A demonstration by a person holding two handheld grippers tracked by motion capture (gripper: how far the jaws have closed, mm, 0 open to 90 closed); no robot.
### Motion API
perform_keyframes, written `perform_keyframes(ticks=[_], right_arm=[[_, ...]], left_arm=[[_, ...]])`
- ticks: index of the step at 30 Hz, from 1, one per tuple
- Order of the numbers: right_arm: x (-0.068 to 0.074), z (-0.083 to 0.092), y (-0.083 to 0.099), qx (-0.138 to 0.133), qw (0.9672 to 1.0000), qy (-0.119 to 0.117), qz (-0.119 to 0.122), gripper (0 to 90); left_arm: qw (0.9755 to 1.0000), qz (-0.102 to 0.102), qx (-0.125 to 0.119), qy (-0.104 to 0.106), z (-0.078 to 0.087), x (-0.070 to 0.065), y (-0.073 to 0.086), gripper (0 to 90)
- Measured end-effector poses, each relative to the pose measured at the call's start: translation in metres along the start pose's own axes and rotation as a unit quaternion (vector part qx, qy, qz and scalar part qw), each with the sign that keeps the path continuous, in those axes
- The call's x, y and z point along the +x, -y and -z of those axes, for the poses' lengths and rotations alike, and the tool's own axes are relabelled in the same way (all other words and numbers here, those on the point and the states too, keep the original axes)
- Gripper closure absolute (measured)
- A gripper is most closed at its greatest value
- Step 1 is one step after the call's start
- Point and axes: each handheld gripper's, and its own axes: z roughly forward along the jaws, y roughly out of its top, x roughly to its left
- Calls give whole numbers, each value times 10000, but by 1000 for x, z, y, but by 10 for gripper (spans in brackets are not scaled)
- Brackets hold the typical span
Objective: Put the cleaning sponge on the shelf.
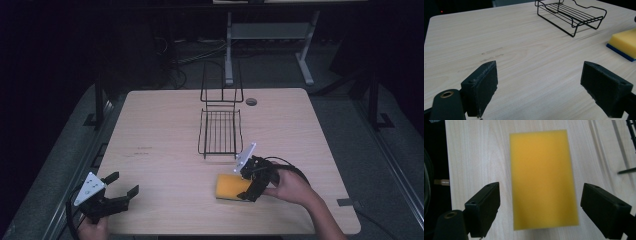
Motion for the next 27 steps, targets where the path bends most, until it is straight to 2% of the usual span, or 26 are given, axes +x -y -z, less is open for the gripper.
perform_keyframes(ticks=[13,27], right_arm=[[-6,-15,-10,137,9998,-153,13,155],[-9,-21,-13,198,9995,-233,-16,155]], left_arm=[[10000,-8,-20,1,0,-1,0,134],[10000,-11,-32,11,0,0,0,134]])
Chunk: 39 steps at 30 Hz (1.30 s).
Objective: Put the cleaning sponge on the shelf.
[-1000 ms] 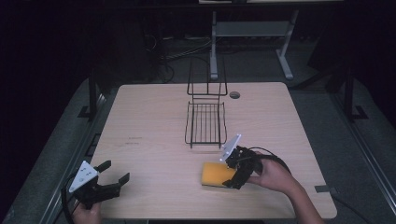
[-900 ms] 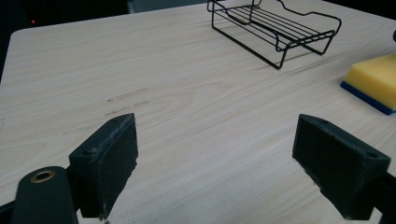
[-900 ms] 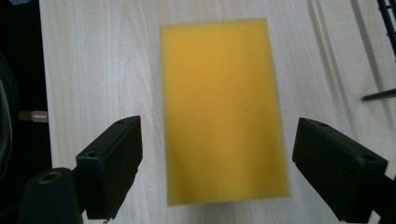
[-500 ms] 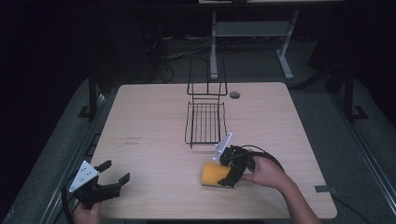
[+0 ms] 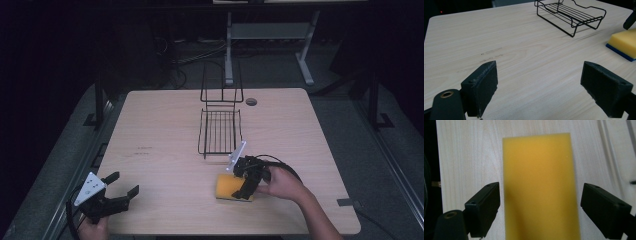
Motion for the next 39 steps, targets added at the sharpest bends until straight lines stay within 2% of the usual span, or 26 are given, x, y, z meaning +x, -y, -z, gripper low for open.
perform_keyframes(ticks=[24,39], right_arm=[[-1,-19,-1,266,9996,-32,13,154],[1,-24,-2,284,9996,0,52,156]], left_arm=[[10000,9,6,8,0,0,0,134],[10000,8,2,17,0,0,0,134]])
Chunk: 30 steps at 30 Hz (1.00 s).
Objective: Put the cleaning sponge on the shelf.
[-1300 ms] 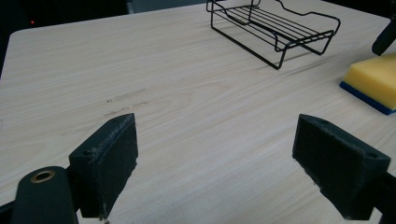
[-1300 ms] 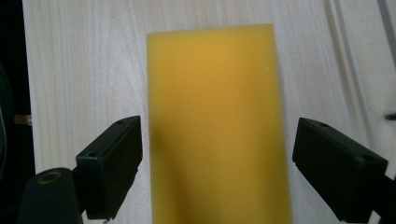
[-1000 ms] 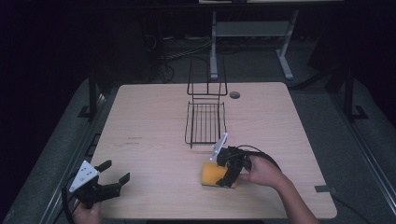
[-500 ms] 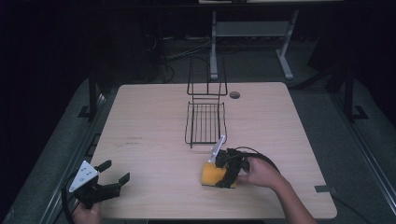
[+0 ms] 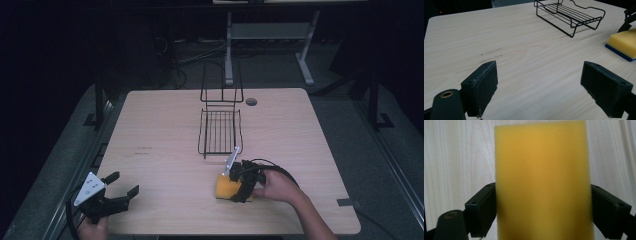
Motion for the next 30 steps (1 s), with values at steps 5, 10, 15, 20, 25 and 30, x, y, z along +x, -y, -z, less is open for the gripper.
perform_keyframes(ticks=[5,10,15,20,25,30], right_arm=[[0,-3,-1,38,10000,-10,36,162],[0,-3,-1,34,10000,-6,57,195],[0,0,-2,18,10000,5,62,208],[-1,5,-5,8,10000,24,96,209],[-4,14,-10,-34,9999,70,86,209],[-9,24,-16,-130,9998,95,75,209]], left_arm=[[10000,-6,-2,0,0,0,0,134],[10000,-12,-4,-10,1,0,0,134],[10000,20,-23,-17,1,1,0,134],[10000,20,-28,-11,1,1,0,134],[10000,35,-39,7,1,1,0,134],[10000,-5,-25,-23,1,1,0,134]])
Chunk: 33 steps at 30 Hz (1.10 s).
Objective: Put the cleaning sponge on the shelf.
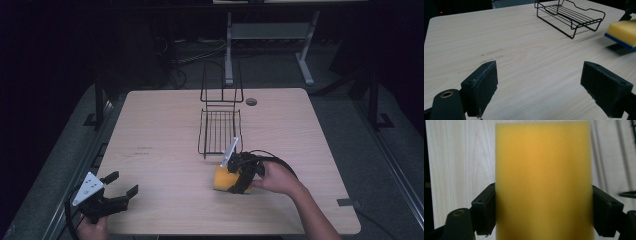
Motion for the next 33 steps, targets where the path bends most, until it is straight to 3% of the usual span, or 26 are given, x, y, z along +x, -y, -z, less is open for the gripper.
perform_keyframes(ticks=[13,22,33], right_arm=[[-16,10,-14,-54,9999,-76,-38,208],[-29,15,-27,4,9999,-100,-69,208],[-41,18,-45,-80,9996,-281,-45,208]], left_arm=[[10000,71,-26,53,-2,2,0,134],[10000,5,12,55,-4,1,-1,134],[10000,50,8,69,-4,4,-1,134]])
